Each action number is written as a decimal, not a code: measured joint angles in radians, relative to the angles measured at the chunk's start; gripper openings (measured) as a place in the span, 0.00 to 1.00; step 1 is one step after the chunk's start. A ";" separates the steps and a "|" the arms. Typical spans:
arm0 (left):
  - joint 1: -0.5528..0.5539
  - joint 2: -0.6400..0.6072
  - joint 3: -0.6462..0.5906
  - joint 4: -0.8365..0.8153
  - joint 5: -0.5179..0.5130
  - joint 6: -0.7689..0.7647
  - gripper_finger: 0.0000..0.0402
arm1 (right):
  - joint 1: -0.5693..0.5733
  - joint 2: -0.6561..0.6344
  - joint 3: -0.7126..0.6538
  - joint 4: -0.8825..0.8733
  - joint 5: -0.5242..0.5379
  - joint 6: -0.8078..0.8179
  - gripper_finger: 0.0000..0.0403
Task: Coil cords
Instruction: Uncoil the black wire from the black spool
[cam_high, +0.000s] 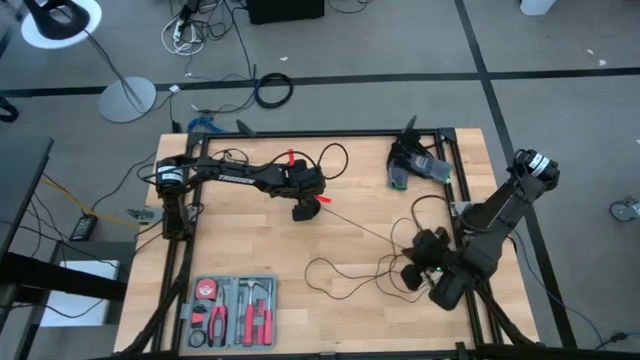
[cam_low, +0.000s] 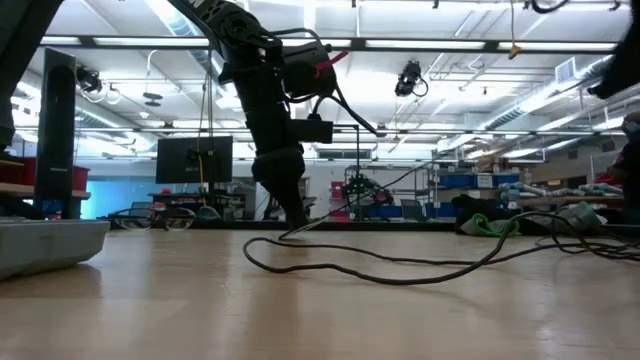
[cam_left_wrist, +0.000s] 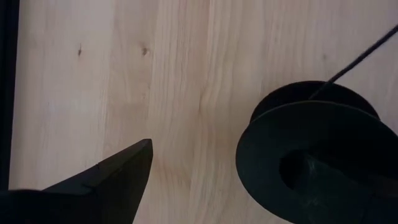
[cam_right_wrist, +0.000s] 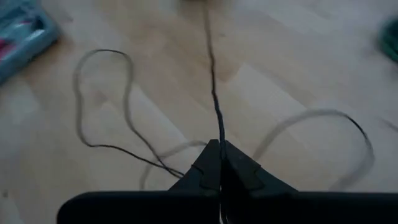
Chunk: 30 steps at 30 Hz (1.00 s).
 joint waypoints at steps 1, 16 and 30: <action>0.000 0.000 0.000 0.000 0.000 0.000 0.90 | 0.012 0.000 0.000 -0.040 -0.012 0.056 0.00; 0.001 0.000 0.000 -0.014 -0.008 0.001 0.90 | 0.017 0.034 0.002 -0.311 -0.190 0.409 0.01; 0.001 0.000 0.000 -0.011 -0.003 0.001 0.90 | -0.244 0.034 0.002 0.061 0.045 -0.103 0.38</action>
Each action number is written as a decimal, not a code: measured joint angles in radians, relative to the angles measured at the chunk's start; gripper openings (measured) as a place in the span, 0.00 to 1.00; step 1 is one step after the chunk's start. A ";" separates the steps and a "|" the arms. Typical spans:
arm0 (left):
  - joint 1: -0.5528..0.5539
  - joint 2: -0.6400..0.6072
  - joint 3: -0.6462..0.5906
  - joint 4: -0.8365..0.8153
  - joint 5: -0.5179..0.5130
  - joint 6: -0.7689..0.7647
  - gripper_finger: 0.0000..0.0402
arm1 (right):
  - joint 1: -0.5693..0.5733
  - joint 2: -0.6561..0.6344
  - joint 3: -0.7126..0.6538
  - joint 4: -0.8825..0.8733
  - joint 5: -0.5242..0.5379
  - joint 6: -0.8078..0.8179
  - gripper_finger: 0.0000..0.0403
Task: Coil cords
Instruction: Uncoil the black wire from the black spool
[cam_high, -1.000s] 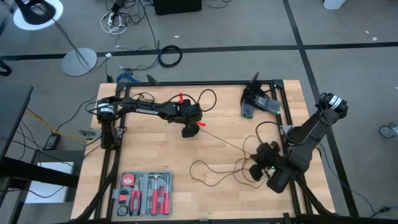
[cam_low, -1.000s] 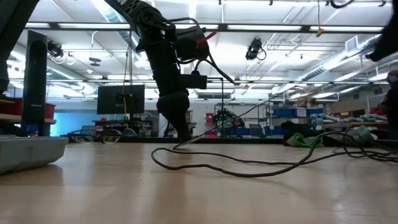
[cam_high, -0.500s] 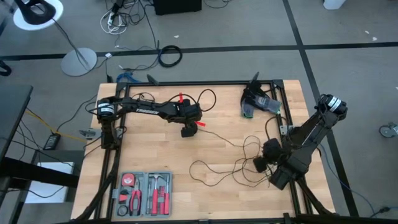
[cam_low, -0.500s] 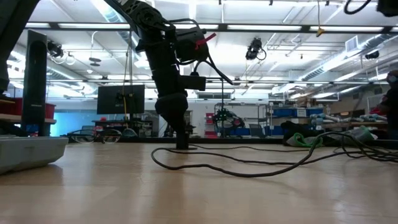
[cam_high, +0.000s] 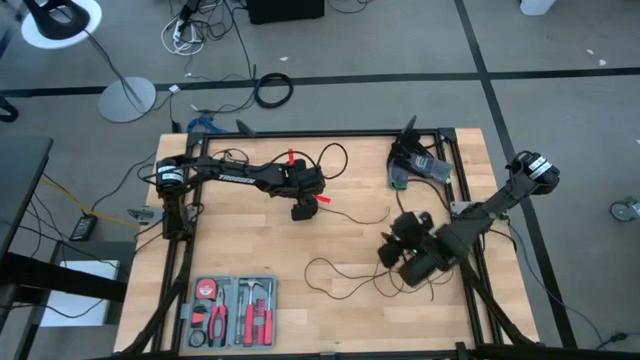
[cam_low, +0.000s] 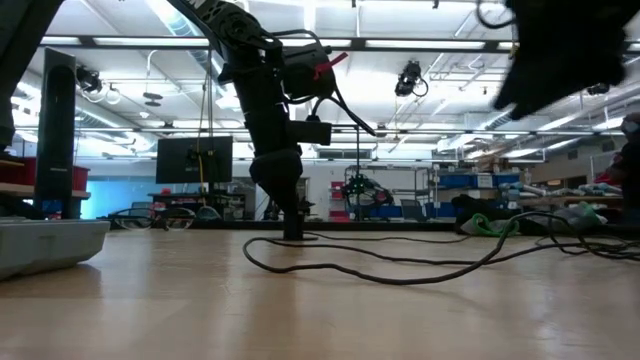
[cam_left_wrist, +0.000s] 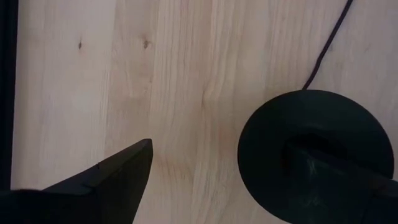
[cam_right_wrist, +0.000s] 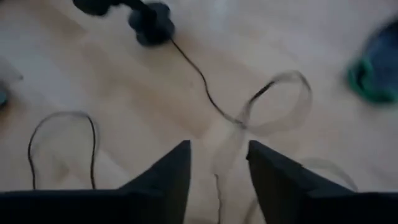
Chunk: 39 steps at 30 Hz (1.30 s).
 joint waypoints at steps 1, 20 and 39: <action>0.000 0.000 0.000 0.000 0.000 0.000 0.90 | -0.030 0.000 0.000 0.040 0.008 -0.068 0.42; 0.000 0.000 0.000 0.001 0.000 0.000 0.90 | -0.519 0.000 -0.074 0.706 -0.280 -0.985 0.65; 0.000 0.000 0.000 -0.002 0.000 0.000 0.90 | -0.653 0.461 -0.170 1.204 -0.477 -1.164 0.49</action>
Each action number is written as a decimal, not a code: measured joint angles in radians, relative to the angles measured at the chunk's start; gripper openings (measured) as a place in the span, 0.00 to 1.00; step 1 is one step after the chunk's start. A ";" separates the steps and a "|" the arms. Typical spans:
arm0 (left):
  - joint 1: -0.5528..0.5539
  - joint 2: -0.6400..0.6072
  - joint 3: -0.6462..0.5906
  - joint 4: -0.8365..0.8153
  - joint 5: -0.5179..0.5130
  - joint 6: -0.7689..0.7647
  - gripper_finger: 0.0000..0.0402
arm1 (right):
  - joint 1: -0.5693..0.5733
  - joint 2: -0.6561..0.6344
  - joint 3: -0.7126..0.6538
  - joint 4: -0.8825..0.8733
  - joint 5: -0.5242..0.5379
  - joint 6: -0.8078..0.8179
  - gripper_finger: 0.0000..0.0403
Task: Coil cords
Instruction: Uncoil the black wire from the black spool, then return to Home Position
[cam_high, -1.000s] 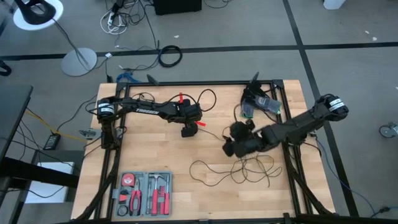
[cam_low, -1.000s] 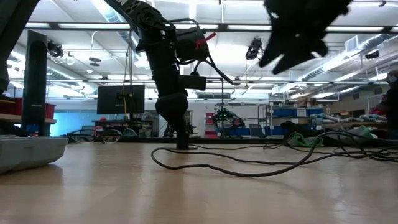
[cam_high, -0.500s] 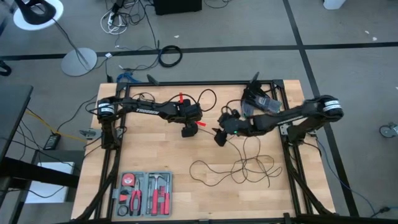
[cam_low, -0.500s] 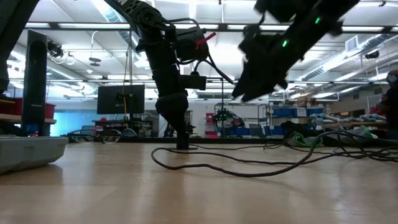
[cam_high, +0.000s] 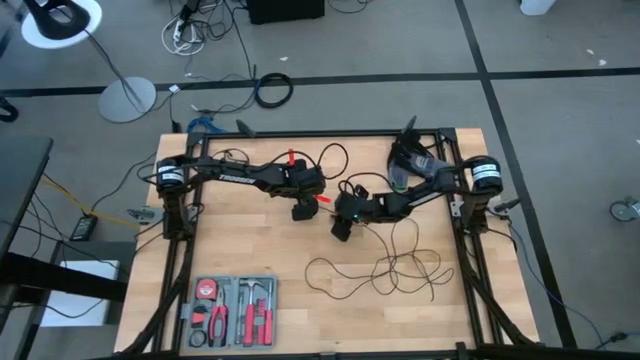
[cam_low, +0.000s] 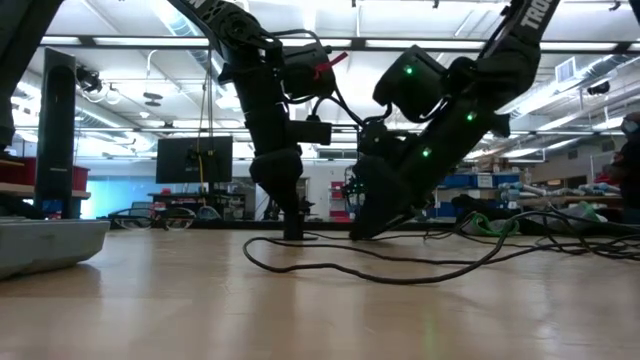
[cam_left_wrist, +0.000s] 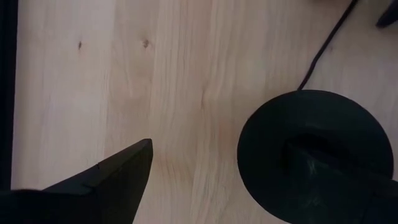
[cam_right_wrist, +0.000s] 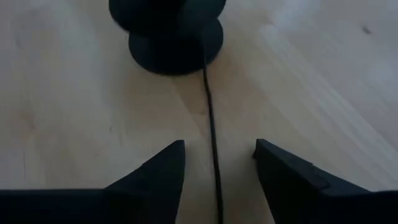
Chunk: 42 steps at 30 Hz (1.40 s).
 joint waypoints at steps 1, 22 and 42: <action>0.000 0.000 0.000 0.003 0.000 0.000 0.90 | 0.000 0.007 0.001 0.003 0.001 0.007 0.47; 0.001 0.001 0.000 -0.018 -0.004 0.005 0.90 | 0.126 -0.244 -0.004 -0.487 -0.022 0.171 0.00; 0.001 0.001 0.000 -0.010 0.001 0.001 0.90 | 0.226 -0.322 -0.003 -0.396 0.060 0.272 0.13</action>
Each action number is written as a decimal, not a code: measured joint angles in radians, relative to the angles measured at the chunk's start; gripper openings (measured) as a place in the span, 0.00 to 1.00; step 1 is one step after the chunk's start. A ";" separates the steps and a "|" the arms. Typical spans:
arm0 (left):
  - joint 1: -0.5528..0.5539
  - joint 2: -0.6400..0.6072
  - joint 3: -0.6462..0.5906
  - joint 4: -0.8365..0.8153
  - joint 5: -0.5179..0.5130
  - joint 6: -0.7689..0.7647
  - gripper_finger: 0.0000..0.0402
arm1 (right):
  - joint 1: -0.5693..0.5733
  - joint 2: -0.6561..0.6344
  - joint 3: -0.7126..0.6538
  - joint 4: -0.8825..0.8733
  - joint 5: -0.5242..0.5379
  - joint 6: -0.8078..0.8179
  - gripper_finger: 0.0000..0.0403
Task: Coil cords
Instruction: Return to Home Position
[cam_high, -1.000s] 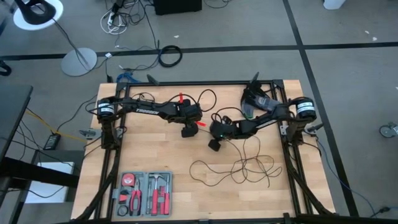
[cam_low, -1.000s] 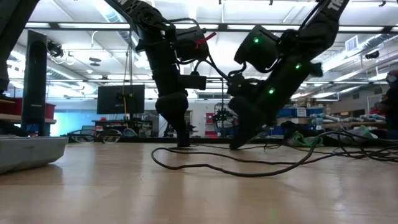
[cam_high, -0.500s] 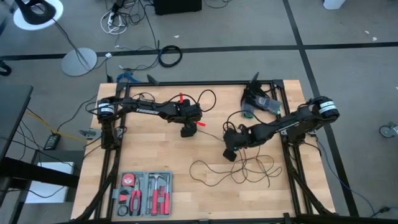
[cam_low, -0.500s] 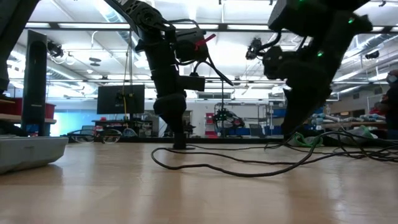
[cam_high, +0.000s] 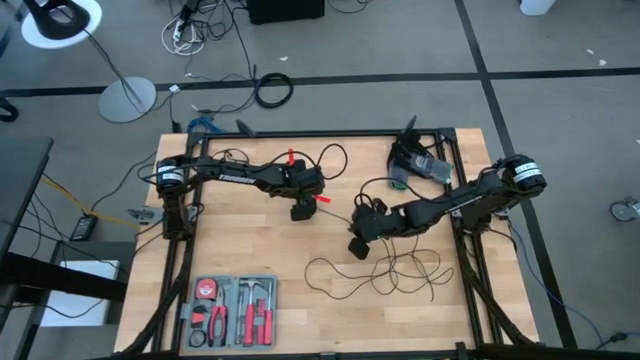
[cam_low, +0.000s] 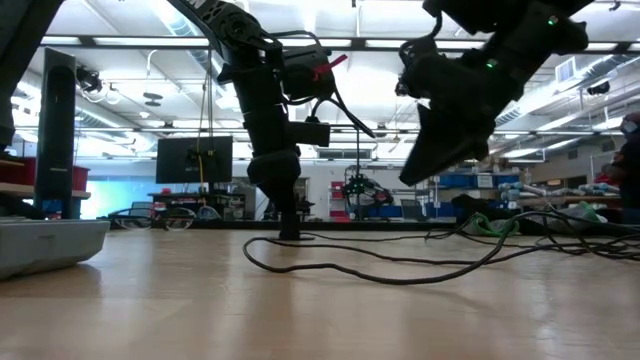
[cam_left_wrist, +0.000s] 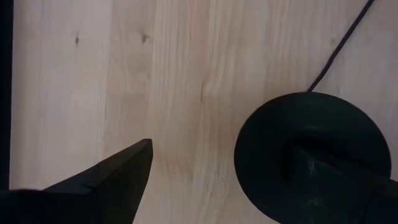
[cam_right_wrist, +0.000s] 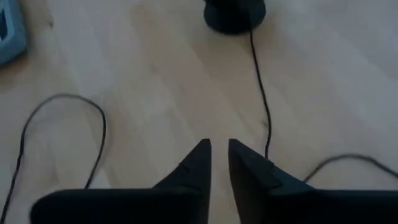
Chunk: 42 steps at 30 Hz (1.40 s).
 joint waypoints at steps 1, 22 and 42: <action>0.000 0.000 0.000 -0.001 0.000 0.000 0.90 | -0.001 0.000 0.000 0.012 0.005 -0.005 0.15; -0.005 -0.030 0.119 -0.148 0.005 -0.007 0.90 | -0.002 0.000 0.001 0.036 0.067 -0.091 0.30; 0.010 -0.744 -0.520 0.362 0.217 -0.064 0.90 | -0.077 -0.001 0.001 -0.045 0.000 -0.210 0.29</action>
